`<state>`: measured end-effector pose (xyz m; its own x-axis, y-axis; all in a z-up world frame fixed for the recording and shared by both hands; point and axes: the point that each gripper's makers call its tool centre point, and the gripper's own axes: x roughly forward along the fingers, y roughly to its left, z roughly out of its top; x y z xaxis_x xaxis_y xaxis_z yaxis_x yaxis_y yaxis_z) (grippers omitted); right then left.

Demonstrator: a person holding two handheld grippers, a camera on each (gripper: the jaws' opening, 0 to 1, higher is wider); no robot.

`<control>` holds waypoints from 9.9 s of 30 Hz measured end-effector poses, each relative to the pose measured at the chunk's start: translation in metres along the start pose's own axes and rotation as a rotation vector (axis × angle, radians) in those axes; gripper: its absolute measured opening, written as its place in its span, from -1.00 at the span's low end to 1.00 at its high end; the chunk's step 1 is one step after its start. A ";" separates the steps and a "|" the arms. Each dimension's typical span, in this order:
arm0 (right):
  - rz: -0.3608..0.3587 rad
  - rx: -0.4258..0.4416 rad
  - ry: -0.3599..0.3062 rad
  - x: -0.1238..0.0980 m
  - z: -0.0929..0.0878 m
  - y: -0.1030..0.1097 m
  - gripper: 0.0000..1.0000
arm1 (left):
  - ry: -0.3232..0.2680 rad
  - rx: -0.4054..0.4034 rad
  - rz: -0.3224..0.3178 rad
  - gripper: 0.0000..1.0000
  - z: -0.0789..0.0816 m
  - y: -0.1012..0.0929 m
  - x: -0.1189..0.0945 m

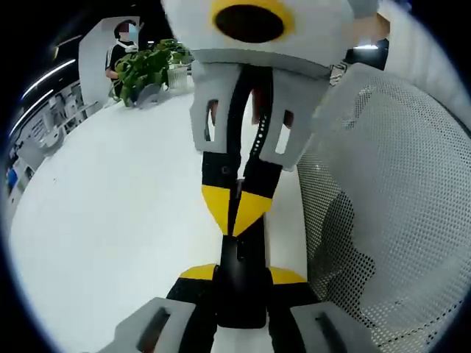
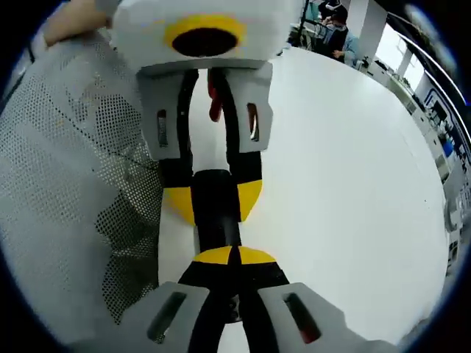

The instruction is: Press the specified remote control buttons in sequence, fully releasing each button before pressing the next.

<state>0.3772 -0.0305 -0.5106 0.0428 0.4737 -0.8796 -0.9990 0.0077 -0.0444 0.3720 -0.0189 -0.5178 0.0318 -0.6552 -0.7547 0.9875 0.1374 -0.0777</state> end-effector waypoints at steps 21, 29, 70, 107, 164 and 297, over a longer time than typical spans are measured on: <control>0.030 -0.188 0.105 0.004 0.007 0.006 -1.00 | -0.006 -0.011 -0.005 -0.51 0.002 -0.001 0.001; -0.044 -0.078 -0.017 0.001 0.006 0.005 -1.00 | -0.007 -0.015 -0.005 -0.51 0.001 -0.001 0.000; 0.019 -0.166 0.026 0.007 0.017 0.006 -1.00 | -0.006 -0.019 -0.009 -0.51 0.001 -0.001 0.000; 0.032 0.018 -0.055 -0.007 -0.035 0.007 -0.51 | -0.020 -0.020 -0.022 -0.51 0.003 -0.004 0.002; -0.020 0.122 -0.139 -0.020 -0.056 0.007 -0.50 | -0.632 -0.367 0.680 1.00 0.079 -0.010 -0.188; -0.866 0.635 -0.621 -0.239 -0.067 -0.037 0.94 | -0.549 -0.313 0.929 0.95 0.051 0.018 -0.207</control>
<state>0.4045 -0.2035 -0.3306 0.8509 0.4350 -0.2944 -0.4822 0.8692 -0.1095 0.3913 0.0813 -0.3291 0.8754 -0.4294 -0.2221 0.4655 0.8727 0.1472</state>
